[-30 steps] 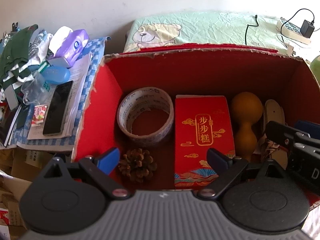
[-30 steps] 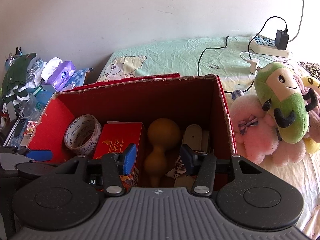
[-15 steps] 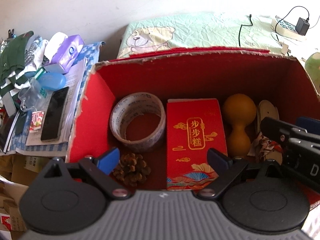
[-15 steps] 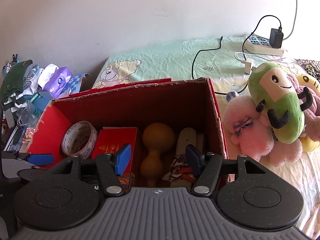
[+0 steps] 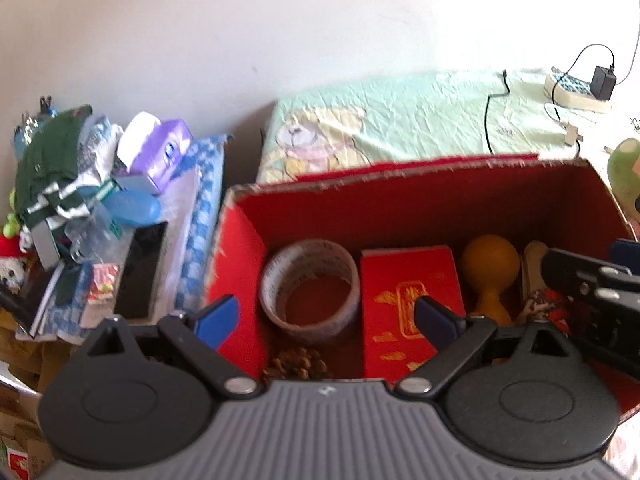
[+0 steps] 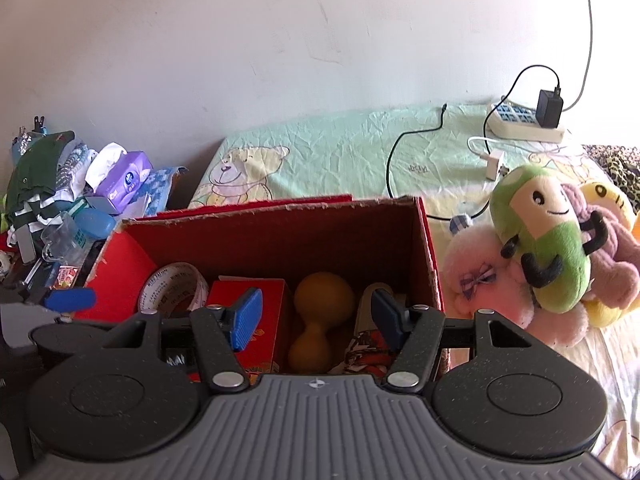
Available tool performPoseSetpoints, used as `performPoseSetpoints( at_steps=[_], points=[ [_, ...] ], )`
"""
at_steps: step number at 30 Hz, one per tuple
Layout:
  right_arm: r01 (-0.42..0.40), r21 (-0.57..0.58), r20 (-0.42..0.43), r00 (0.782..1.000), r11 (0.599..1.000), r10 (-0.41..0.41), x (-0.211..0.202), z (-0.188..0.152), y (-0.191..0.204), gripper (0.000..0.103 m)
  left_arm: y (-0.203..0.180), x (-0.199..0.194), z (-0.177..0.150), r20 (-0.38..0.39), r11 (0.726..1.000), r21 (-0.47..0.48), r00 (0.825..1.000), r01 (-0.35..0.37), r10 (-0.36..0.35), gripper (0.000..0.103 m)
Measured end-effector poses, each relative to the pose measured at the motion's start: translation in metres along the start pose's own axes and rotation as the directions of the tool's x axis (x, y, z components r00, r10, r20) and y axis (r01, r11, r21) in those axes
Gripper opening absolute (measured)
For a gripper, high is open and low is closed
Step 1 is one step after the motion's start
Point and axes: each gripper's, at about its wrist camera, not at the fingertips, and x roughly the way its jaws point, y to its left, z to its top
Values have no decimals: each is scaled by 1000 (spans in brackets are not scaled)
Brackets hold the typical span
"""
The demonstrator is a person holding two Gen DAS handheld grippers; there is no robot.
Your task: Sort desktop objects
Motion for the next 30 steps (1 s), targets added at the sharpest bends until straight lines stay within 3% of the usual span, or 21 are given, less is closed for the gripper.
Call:
performPoseSetpoints(
  at_steps=[9, 14, 23, 30],
  points=[
    [-10, 8, 47, 999, 1000, 9, -16, 13, 8, 63, 24, -25, 30, 76, 999, 49, 997, -16, 12, 95],
    [-19, 24, 57, 998, 1000, 17, -22, 16, 11, 63, 27, -41, 34, 146, 980, 159, 984, -120, 97, 97],
    [-18, 6, 22, 1000, 1000, 17, -20, 4, 15, 64, 19, -42, 12, 67, 995, 95, 998, 3, -9, 98],
    [12, 20, -2, 1000, 1000, -12, -19, -6, 6, 63, 5, -39, -6, 56, 998, 56, 998, -7, 4, 98]
  ],
)
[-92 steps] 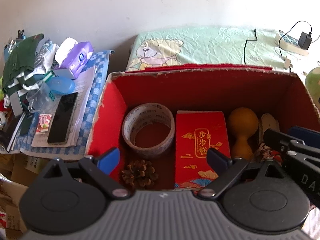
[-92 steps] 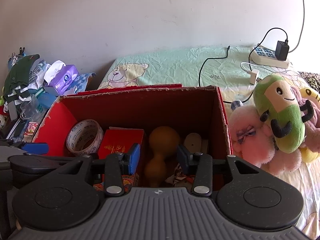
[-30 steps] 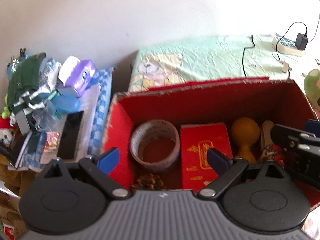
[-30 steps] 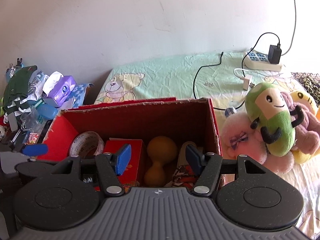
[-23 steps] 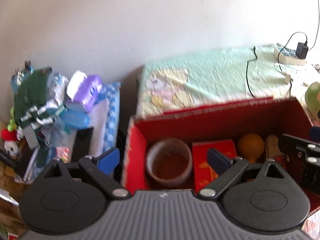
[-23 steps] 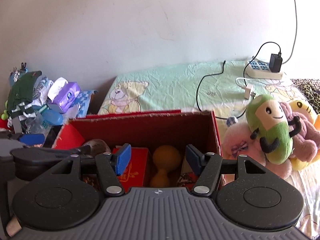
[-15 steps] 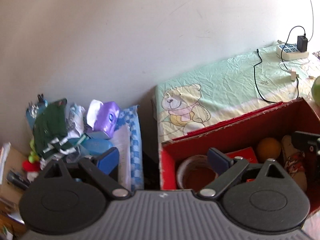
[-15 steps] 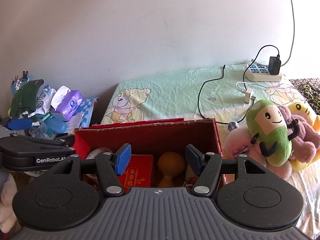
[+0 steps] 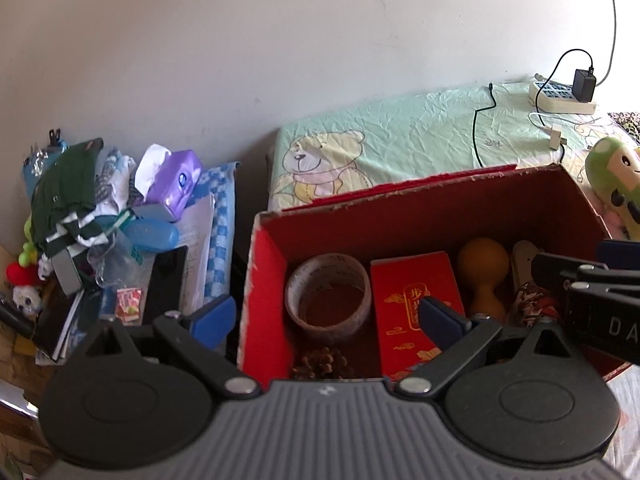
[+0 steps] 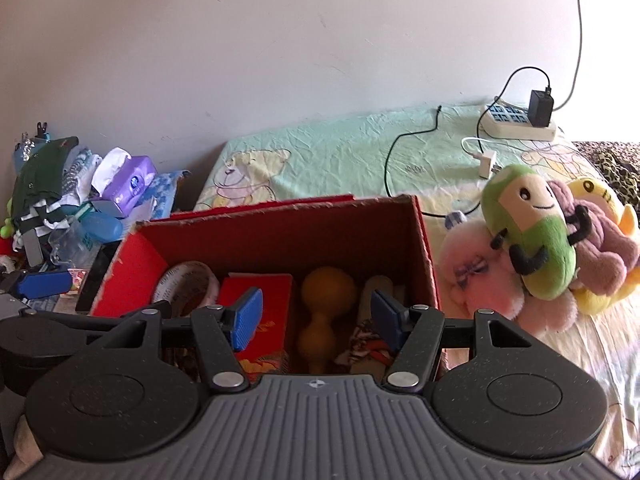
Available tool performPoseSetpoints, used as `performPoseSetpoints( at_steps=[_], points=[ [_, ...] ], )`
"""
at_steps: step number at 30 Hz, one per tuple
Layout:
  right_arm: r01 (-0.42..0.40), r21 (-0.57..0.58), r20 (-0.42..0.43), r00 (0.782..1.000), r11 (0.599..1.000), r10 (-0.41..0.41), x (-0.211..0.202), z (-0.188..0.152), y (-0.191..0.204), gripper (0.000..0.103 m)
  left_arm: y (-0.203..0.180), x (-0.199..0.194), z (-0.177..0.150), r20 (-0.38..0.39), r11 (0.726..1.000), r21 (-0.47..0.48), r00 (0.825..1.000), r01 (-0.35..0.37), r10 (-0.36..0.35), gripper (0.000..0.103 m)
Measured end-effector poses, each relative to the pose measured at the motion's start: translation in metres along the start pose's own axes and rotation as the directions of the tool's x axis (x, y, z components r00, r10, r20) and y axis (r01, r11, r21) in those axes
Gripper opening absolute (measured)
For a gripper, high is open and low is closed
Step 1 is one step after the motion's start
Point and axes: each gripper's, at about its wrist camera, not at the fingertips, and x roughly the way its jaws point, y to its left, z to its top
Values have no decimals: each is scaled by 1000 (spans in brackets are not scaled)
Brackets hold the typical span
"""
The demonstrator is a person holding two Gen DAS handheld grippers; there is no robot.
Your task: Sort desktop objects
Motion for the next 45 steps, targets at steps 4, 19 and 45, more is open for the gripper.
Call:
performPoseSetpoints(
  at_steps=[4, 19, 45],
  points=[
    [9, -3, -9, 1000, 1000, -9, 3, -5, -2, 63, -2, 8, -5, -25, 999, -38, 1000, 15, -16, 99],
    [6, -9, -25, 1000, 1000, -6, 11, -13, -1, 63, -5, 32, -21, -101, 991, -97, 990, 87, -97, 98],
    [5, 6, -70, 998, 1000, -5, 25, -24, -9, 62, -10, 50, -31, -172, 991, -110, 981, 72, -90, 99]
  ],
)
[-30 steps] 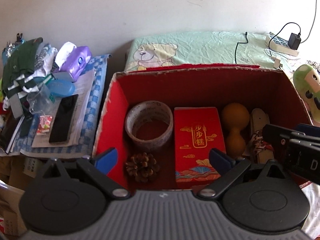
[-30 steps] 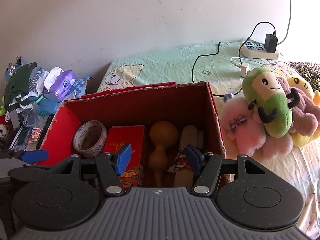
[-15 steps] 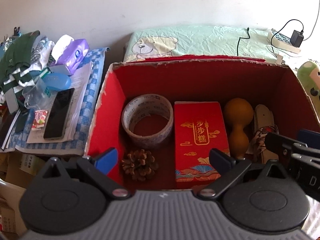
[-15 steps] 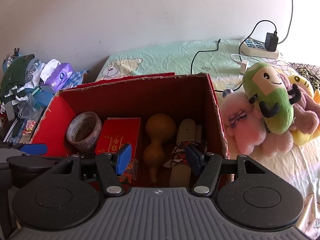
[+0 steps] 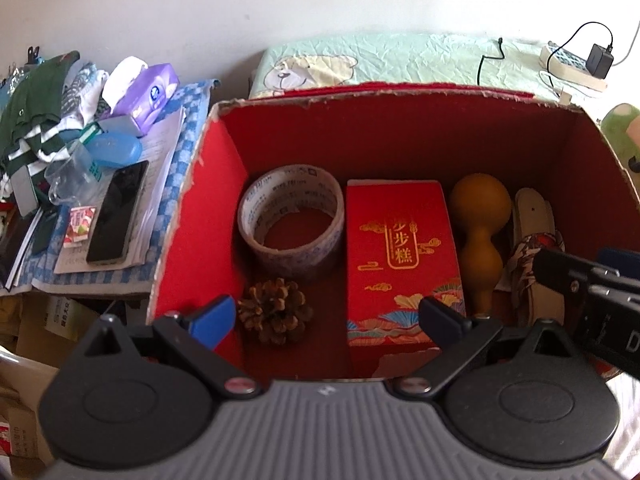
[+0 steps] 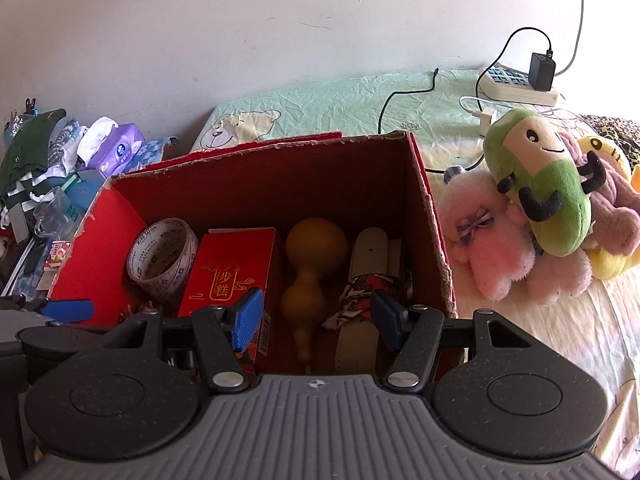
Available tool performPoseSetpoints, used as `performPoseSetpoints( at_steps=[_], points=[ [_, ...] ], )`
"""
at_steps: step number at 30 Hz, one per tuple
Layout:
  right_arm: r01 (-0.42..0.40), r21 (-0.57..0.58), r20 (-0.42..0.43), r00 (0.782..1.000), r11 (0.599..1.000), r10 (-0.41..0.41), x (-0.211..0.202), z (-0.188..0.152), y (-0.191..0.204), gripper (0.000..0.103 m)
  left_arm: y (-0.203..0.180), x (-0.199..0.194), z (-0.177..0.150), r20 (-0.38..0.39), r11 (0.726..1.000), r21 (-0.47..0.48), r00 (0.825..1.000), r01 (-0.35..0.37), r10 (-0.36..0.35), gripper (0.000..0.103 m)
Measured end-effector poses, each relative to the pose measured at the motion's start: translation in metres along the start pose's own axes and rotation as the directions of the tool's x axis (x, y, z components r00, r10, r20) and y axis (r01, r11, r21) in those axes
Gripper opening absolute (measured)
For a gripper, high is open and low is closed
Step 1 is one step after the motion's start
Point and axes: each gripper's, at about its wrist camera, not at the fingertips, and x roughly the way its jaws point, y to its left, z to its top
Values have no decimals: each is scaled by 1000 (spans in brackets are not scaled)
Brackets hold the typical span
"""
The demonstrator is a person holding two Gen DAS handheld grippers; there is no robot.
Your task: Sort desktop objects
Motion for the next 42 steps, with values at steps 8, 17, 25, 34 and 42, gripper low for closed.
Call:
performPoseSetpoints(
  at_steps=[8, 17, 25, 34, 42],
  points=[
    [-16, 6, 9, 1000, 1000, 16, 1, 1, -4, 62, -8, -1, -4, 4, 1000, 6, 1000, -3, 3, 99],
    [-19, -16, 15, 1000, 1000, 19, 2, 0, -3, 63, -10, 5, -5, -17, 1000, 4, 1000, 0, 0, 99],
    [-22, -18, 14, 1000, 1000, 22, 2, 1, -4, 63, -8, 7, -4, -24, 1000, -7, 1000, -3, 2, 99],
    [-19, -22, 10, 1000, 1000, 19, 3, 0, -2, 63, -6, 6, -3, -20, 1000, -12, 1000, -4, 4, 99],
    [-18, -26, 10, 1000, 1000, 18, 3, 0, -2, 63, -8, 4, -3, -8, 1000, -3, 1000, -13, 13, 98]
  ],
)
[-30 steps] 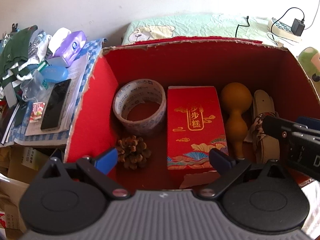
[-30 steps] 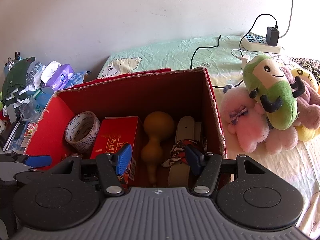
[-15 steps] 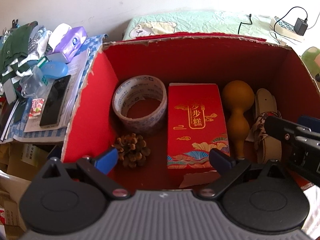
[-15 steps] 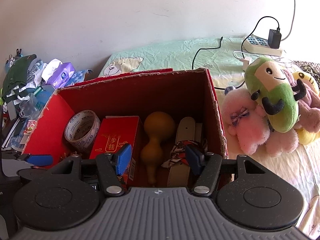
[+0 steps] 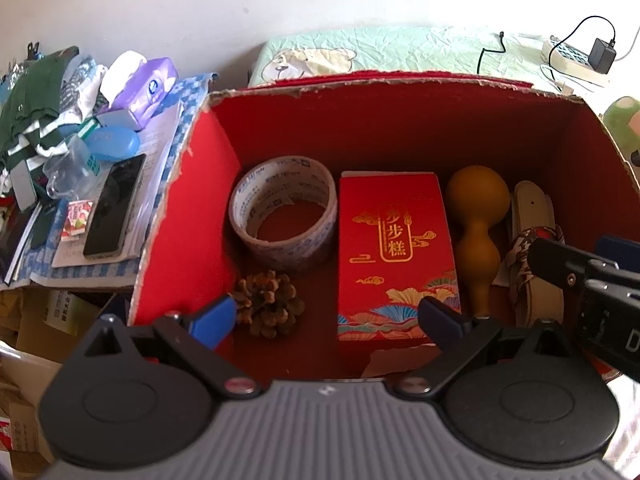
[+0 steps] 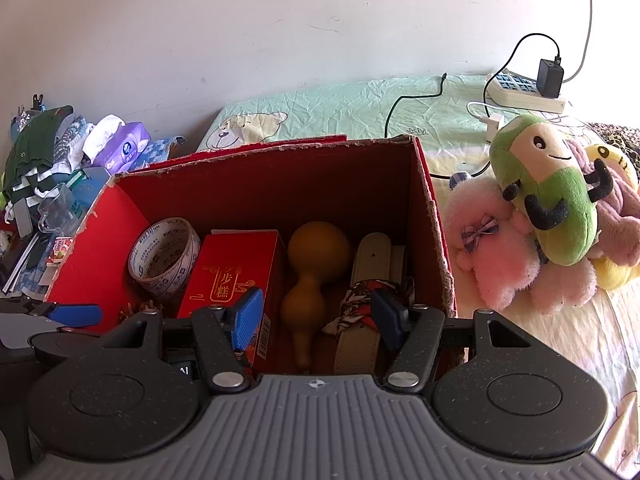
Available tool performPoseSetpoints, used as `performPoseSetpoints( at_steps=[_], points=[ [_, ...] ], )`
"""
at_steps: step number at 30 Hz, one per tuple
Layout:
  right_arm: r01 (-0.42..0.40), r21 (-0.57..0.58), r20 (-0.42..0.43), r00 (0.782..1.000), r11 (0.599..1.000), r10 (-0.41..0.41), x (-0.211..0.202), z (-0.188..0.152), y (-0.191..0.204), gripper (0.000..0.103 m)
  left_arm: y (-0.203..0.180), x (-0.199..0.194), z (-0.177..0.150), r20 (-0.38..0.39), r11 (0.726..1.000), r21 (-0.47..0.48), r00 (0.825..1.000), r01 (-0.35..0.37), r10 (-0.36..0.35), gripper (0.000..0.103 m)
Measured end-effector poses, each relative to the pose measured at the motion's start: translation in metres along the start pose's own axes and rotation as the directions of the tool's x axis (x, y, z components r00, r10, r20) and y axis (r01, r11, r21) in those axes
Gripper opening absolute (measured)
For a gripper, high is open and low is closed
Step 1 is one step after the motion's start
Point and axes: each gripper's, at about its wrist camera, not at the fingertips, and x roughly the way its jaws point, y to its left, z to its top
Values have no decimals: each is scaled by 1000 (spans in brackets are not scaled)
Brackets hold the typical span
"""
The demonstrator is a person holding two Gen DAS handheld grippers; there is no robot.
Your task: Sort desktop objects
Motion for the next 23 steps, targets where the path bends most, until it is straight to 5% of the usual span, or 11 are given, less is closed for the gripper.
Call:
performPoseSetpoints(
  at_steps=[23],
  points=[
    [7, 10, 20, 1000, 1000, -7, -2, 3, 6, 63, 5, -7, 4, 45, 1000, -4, 999, -14, 14, 93]
  ],
)
